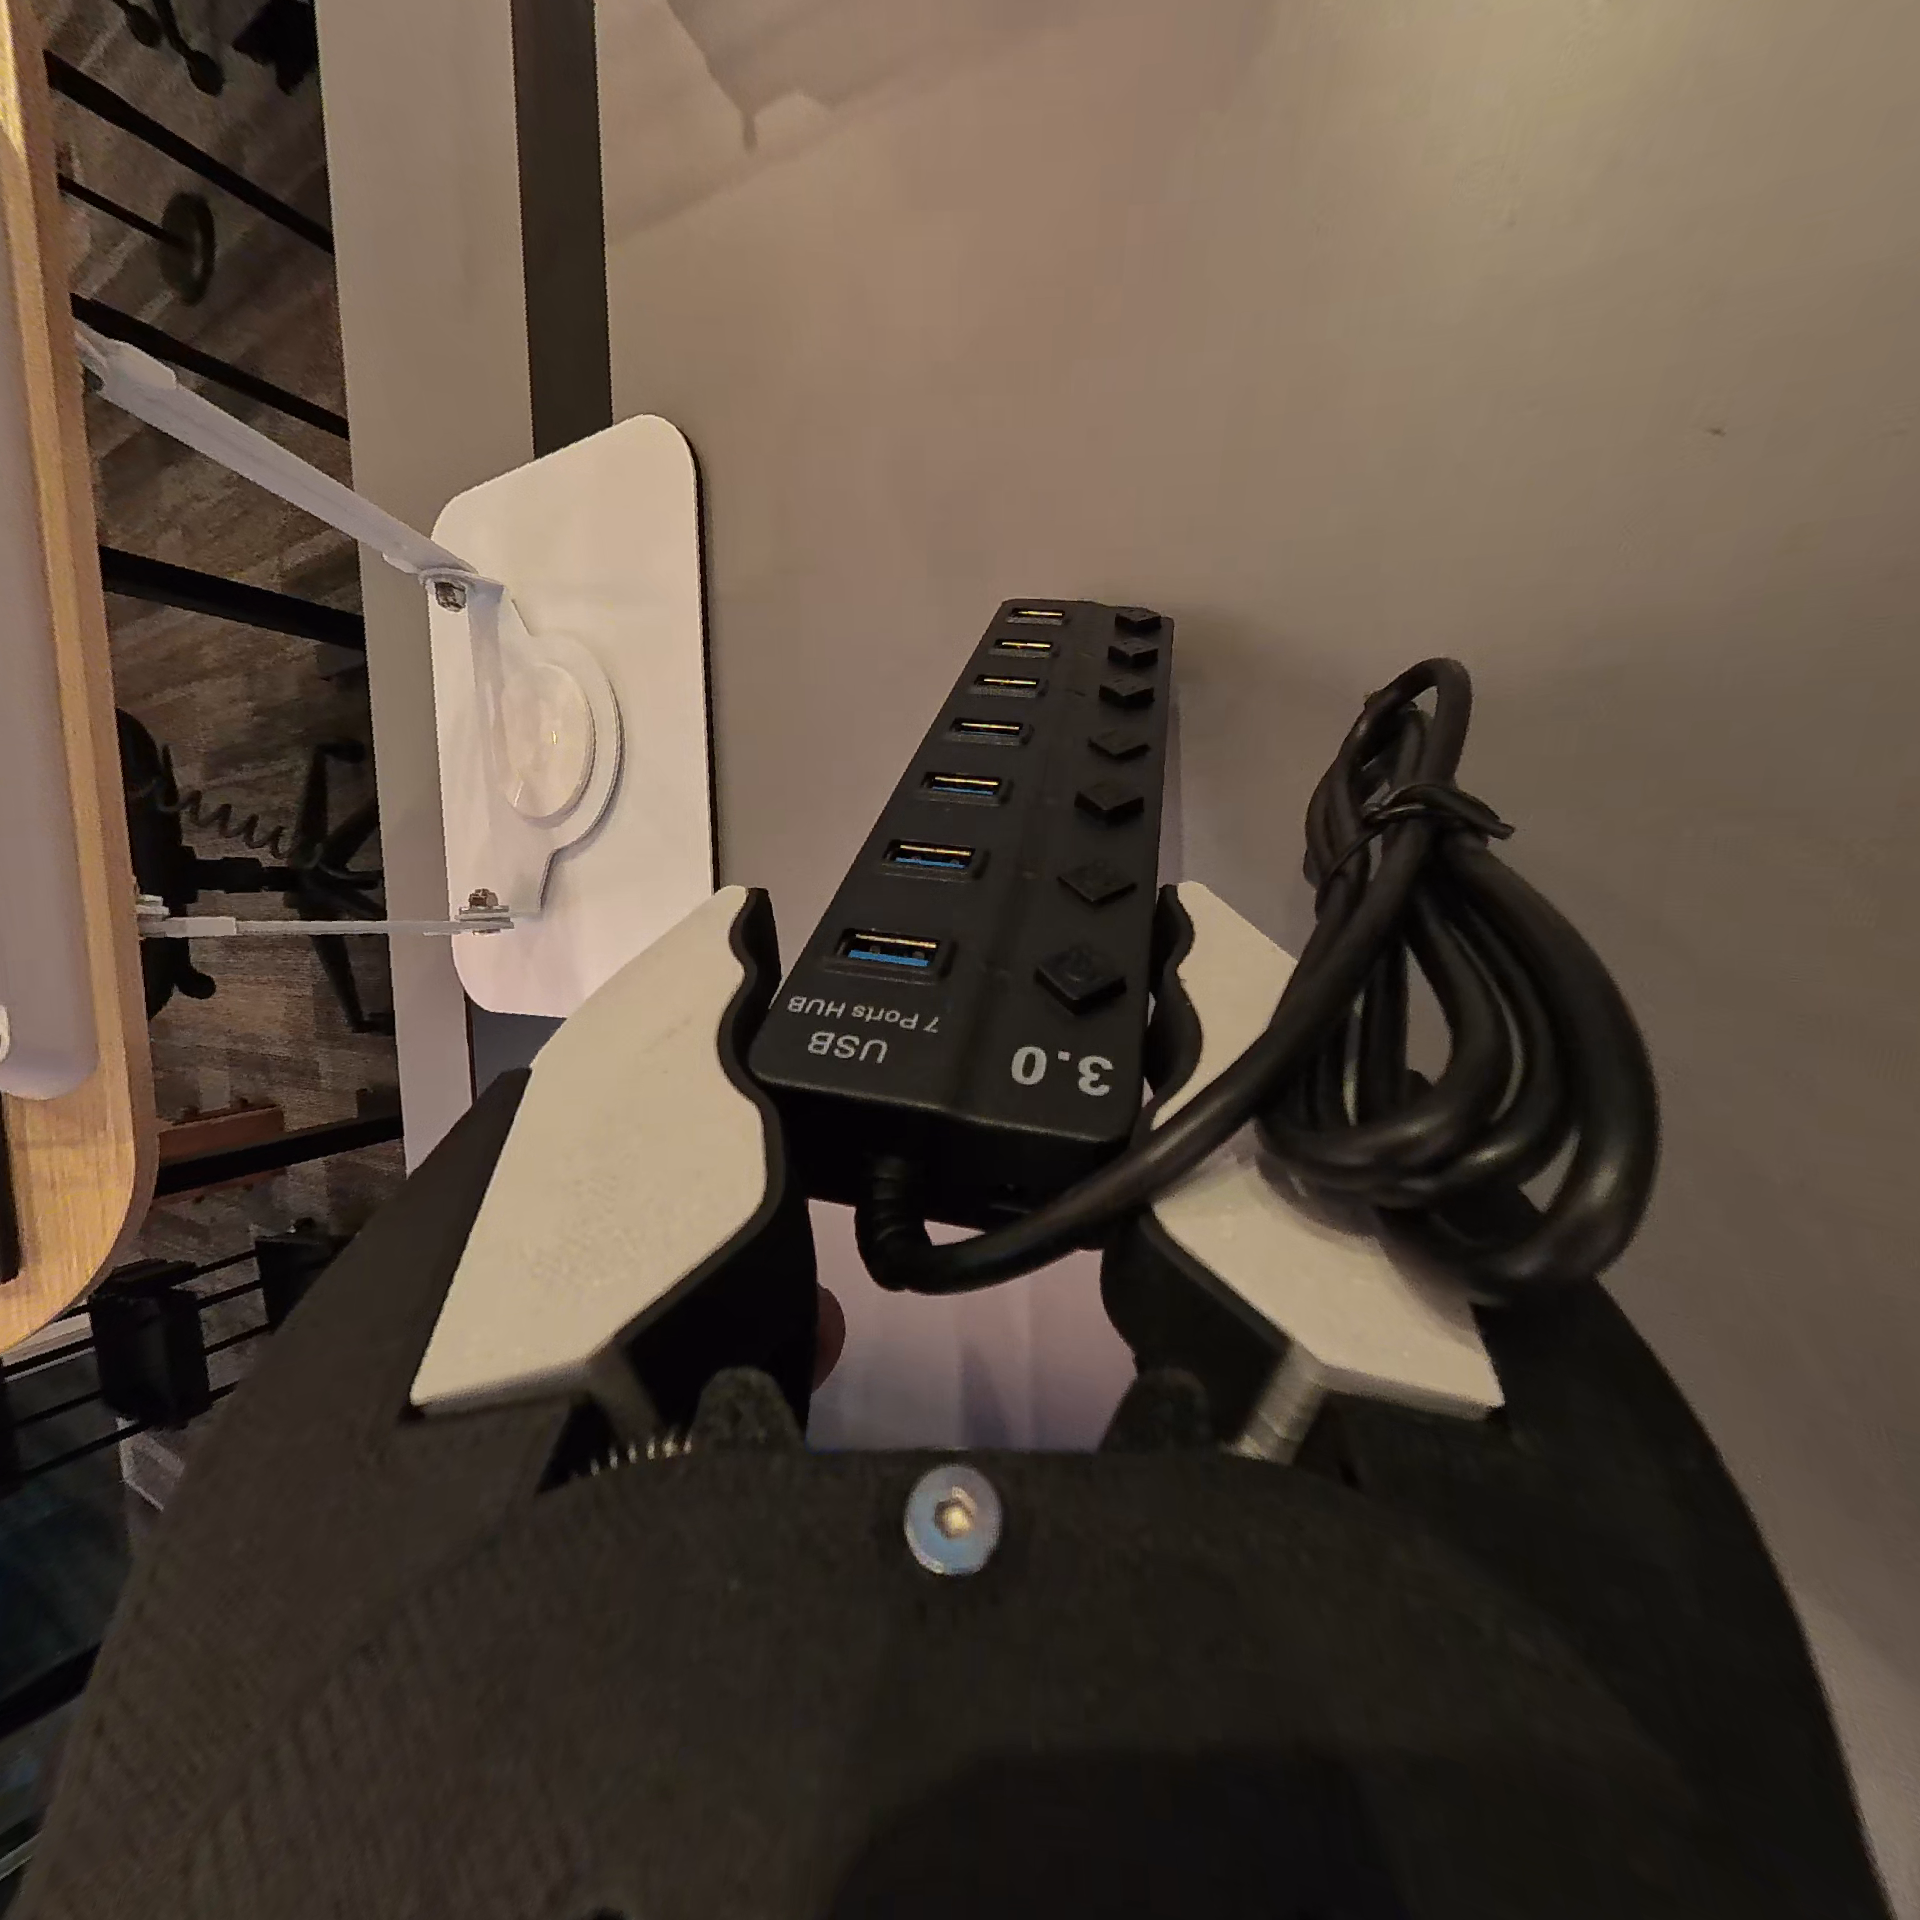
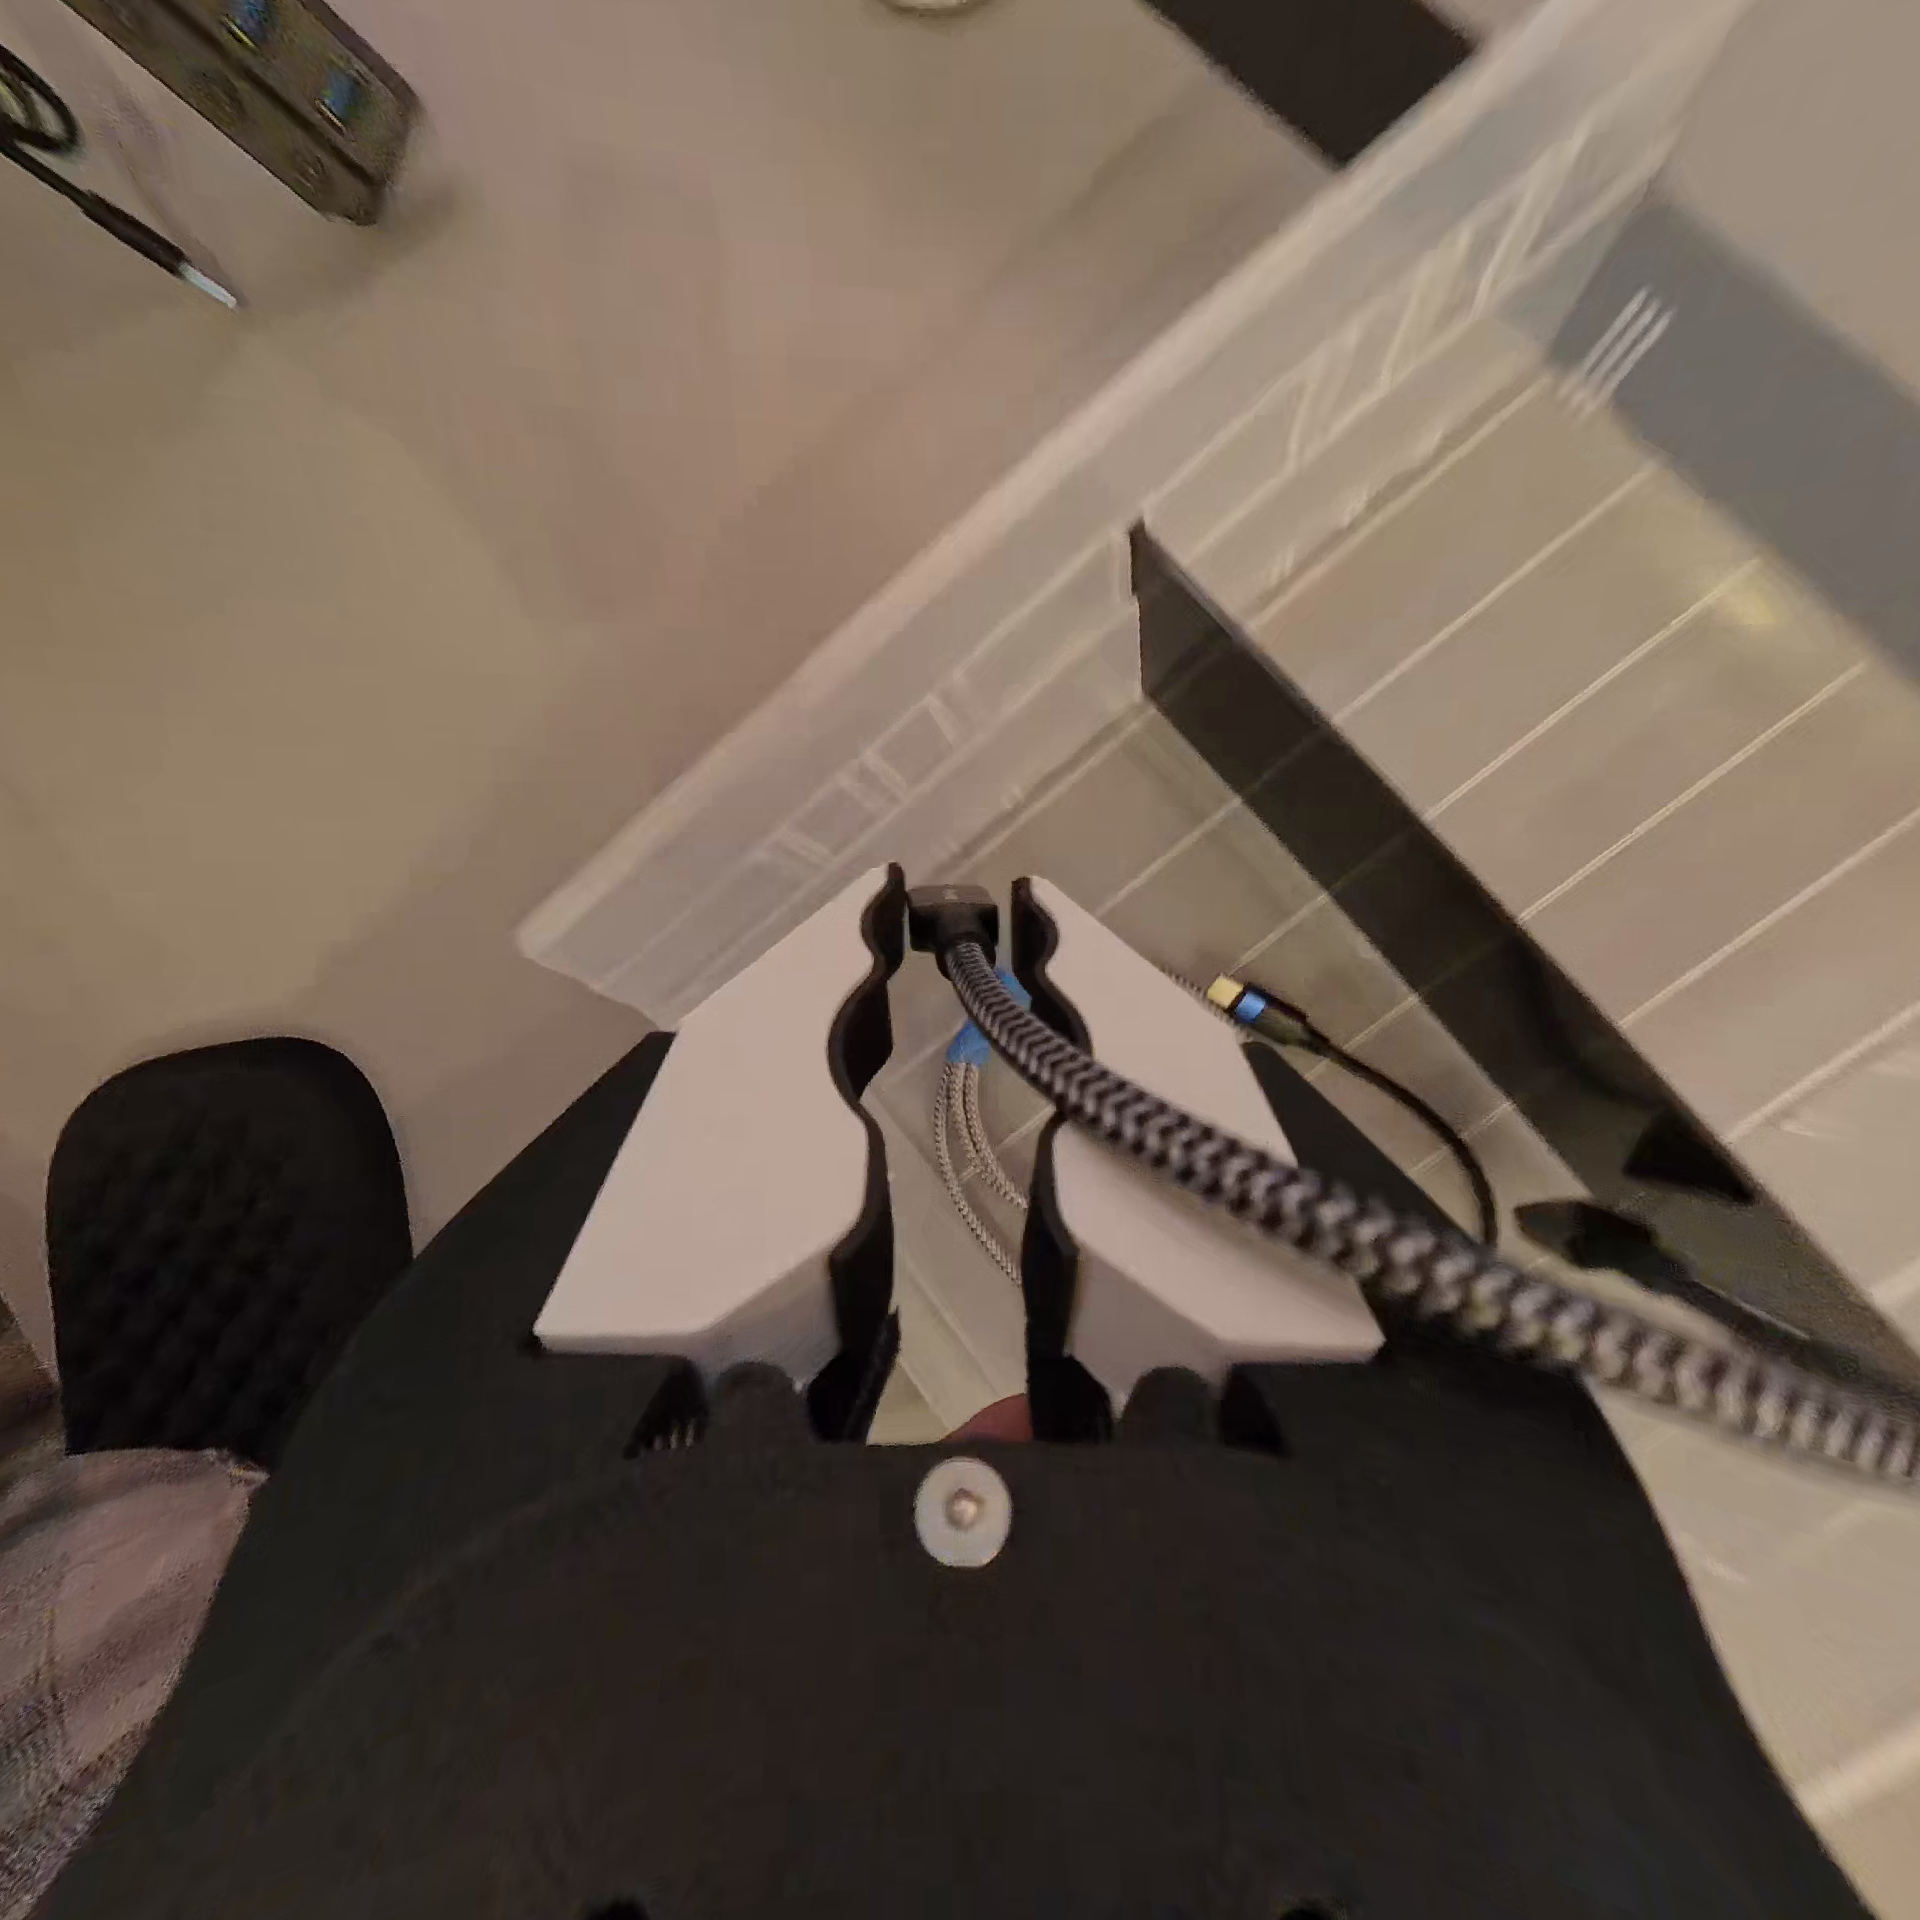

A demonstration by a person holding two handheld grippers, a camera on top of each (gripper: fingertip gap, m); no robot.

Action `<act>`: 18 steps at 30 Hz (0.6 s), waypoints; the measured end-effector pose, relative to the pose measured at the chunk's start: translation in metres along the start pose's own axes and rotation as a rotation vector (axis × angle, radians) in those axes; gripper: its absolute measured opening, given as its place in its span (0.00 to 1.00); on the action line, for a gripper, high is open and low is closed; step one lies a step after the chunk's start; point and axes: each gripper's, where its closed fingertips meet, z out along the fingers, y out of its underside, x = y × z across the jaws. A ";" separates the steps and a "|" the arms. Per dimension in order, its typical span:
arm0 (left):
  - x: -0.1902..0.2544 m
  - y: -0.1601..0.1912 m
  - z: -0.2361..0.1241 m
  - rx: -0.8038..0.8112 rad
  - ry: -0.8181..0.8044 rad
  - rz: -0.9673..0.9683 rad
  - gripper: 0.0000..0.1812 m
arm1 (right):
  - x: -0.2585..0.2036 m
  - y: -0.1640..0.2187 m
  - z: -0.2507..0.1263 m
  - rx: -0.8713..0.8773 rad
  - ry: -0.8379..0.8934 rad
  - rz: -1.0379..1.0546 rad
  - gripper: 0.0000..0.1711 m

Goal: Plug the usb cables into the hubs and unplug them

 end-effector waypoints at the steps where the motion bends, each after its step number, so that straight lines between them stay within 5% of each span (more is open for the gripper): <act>1: 0.000 0.000 0.000 0.000 0.000 0.000 0.38 | 0.003 0.009 0.008 -0.046 -0.004 0.020 0.16; 4: 0.000 0.000 0.000 0.000 0.002 0.000 0.38 | 0.009 0.024 0.016 -0.127 0.017 0.052 0.31; 12: 0.001 0.000 -0.001 -0.002 0.003 0.005 0.38 | 0.017 0.027 -0.039 -0.186 0.297 0.043 0.33; 18: -0.004 -0.009 -0.006 0.056 -0.017 -0.013 0.38 | -0.080 -0.096 -0.077 0.230 0.305 -0.409 0.29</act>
